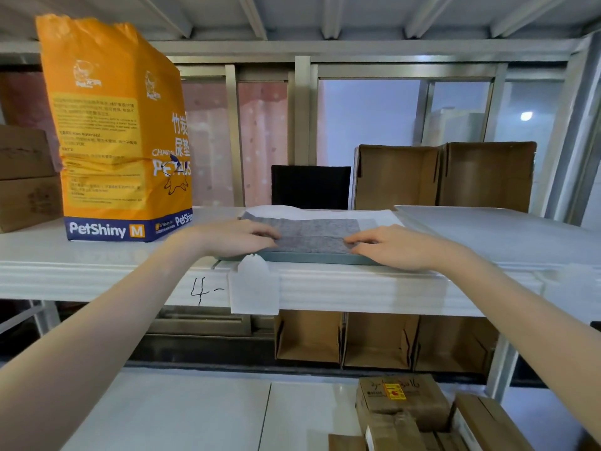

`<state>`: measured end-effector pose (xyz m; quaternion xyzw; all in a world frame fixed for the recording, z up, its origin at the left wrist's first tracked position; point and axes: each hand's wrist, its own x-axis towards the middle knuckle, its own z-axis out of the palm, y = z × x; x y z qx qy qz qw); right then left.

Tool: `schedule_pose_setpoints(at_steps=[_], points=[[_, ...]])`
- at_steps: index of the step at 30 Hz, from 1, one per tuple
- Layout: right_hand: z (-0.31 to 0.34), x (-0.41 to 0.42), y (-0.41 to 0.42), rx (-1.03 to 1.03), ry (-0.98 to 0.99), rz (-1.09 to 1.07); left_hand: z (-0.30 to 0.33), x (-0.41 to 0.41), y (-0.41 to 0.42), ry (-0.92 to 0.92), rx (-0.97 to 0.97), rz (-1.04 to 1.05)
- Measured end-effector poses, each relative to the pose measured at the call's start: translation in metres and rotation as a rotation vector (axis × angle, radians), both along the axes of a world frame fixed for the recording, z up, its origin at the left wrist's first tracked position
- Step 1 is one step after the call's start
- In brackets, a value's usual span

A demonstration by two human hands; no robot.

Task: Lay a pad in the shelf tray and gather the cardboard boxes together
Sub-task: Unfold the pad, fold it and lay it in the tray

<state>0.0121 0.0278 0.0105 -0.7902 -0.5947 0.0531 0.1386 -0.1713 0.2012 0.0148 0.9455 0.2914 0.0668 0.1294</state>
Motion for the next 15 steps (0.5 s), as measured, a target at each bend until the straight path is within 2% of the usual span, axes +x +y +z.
schedule_pose_setpoints(at_steps=[4,8,15], points=[[-0.005,0.000,-0.004,0.148,0.000,-0.034,-0.005,-0.003,0.002,-0.166,0.063,0.017],[-0.010,-0.002,-0.013,0.327,-0.148,-0.047,-0.011,-0.004,-0.005,-0.349,0.223,0.060],[-0.005,-0.005,-0.037,0.387,-0.197,-0.010,-0.001,-0.003,-0.037,-0.427,0.328,-0.058]])
